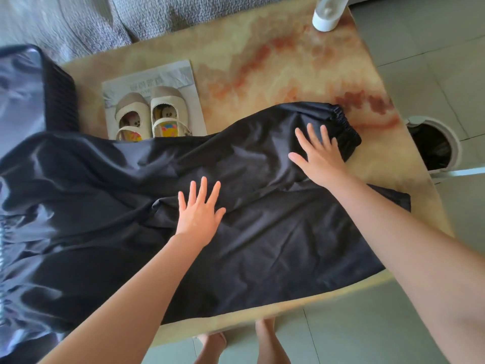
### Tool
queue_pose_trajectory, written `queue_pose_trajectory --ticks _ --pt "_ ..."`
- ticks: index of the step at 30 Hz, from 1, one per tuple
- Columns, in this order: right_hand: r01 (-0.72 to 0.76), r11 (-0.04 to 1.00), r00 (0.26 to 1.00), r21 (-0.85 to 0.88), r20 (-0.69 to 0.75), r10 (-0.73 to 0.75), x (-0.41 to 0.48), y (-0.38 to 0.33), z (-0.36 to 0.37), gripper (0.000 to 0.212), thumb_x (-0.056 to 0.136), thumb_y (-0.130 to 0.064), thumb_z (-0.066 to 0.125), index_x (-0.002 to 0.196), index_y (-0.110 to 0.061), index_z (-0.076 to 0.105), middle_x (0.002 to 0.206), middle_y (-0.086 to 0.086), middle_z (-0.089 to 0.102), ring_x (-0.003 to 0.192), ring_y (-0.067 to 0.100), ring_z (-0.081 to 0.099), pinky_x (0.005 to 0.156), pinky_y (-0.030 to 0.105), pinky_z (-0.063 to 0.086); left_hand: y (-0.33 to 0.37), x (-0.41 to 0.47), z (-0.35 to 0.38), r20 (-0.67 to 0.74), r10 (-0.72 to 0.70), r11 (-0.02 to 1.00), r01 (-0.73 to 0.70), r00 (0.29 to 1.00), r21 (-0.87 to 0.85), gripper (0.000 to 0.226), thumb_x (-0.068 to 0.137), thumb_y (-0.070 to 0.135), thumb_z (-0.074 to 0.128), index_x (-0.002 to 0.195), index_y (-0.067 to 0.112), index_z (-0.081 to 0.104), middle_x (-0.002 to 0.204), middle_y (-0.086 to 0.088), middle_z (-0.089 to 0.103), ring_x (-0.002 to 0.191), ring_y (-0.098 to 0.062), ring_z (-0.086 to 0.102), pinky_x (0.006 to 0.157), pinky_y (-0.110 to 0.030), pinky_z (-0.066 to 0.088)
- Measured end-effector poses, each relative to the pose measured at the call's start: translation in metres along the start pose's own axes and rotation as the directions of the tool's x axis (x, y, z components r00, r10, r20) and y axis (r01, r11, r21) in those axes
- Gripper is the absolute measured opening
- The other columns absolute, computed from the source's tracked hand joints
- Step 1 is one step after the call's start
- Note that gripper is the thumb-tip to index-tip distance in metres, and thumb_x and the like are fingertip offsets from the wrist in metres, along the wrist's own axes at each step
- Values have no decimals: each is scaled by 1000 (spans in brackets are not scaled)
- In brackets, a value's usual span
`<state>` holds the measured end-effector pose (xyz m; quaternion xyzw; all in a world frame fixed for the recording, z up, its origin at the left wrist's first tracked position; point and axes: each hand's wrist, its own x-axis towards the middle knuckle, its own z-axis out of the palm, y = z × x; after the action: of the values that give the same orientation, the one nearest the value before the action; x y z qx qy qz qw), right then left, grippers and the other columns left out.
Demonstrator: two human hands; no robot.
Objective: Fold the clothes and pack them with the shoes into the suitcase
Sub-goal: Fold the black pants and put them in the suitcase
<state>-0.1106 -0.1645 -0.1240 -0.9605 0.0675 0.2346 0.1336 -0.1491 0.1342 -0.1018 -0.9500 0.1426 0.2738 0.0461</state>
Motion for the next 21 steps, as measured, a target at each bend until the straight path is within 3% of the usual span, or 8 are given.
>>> queue_pose_trajectory --ticks 4,9,11,13,15,17,19,21 --pt "-139 989 975 -46 166 145 11 24 8 70 92 -68 17 151 -39 -7 158 -7 -19 146 25 -17 118 51 4 7 18 5 137 0 999 7 991 -51 64 99 52 20 151 29 -10 159 -4 -15 146 -27 -14 116 -54 1" --pt "-268 962 957 -50 98 272 16 54 1 67 97 -61 22 152 -32 -1 160 -1 -12 146 30 -11 116 54 6 20 39 -3 162 46 996 -33 986 -78 62 99 52 18 151 29 -8 158 -3 -21 145 -24 -18 116 -55 0" --pt "-194 981 977 -15 -99 191 14 52 -1 61 99 -54 26 147 -19 33 157 12 20 144 34 14 113 52 17 21 44 -10 58 61 994 -56 996 -89 58 102 46 24 153 25 5 160 -6 -7 147 -23 -7 117 -50 4" --pt "-81 993 910 82 -400 108 14 42 -5 54 94 -42 31 113 -7 68 129 17 58 120 38 44 96 48 38 15 44 -20 -230 100 977 -140 968 -163 46 101 30 42 144 14 38 152 -13 31 142 -30 27 113 -46 23" --pt "-22 988 843 150 -529 99 20 29 -17 42 93 -31 37 102 -6 71 115 13 64 106 37 49 87 44 40 1 49 -30 -483 99 965 -202 870 -166 31 94 16 55 124 8 59 130 -14 56 123 -33 50 104 -45 36" --pt "10 987 882 160 -467 67 34 15 -33 36 96 -26 45 124 -9 62 135 12 54 121 35 44 97 44 36 -17 55 -43 -466 65 982 -139 883 -127 35 96 17 51 131 11 54 139 -13 49 134 -30 39 113 -46 25" --pt "52 979 961 196 -278 4 47 -2 -46 47 99 -28 47 144 -14 41 154 8 31 139 29 29 110 44 29 -34 65 -52 -331 43 997 -64 943 -53 46 101 25 39 146 17 34 156 -9 24 147 -25 11 118 -48 5" --pt "108 991 988 75 -116 -99 57 -21 -48 53 102 -37 38 151 -20 26 159 4 18 145 26 17 115 46 20 -44 73 -57 -159 63 995 -51 985 82 53 103 36 27 152 23 13 160 -5 5 147 -23 -9 116 -50 -7"
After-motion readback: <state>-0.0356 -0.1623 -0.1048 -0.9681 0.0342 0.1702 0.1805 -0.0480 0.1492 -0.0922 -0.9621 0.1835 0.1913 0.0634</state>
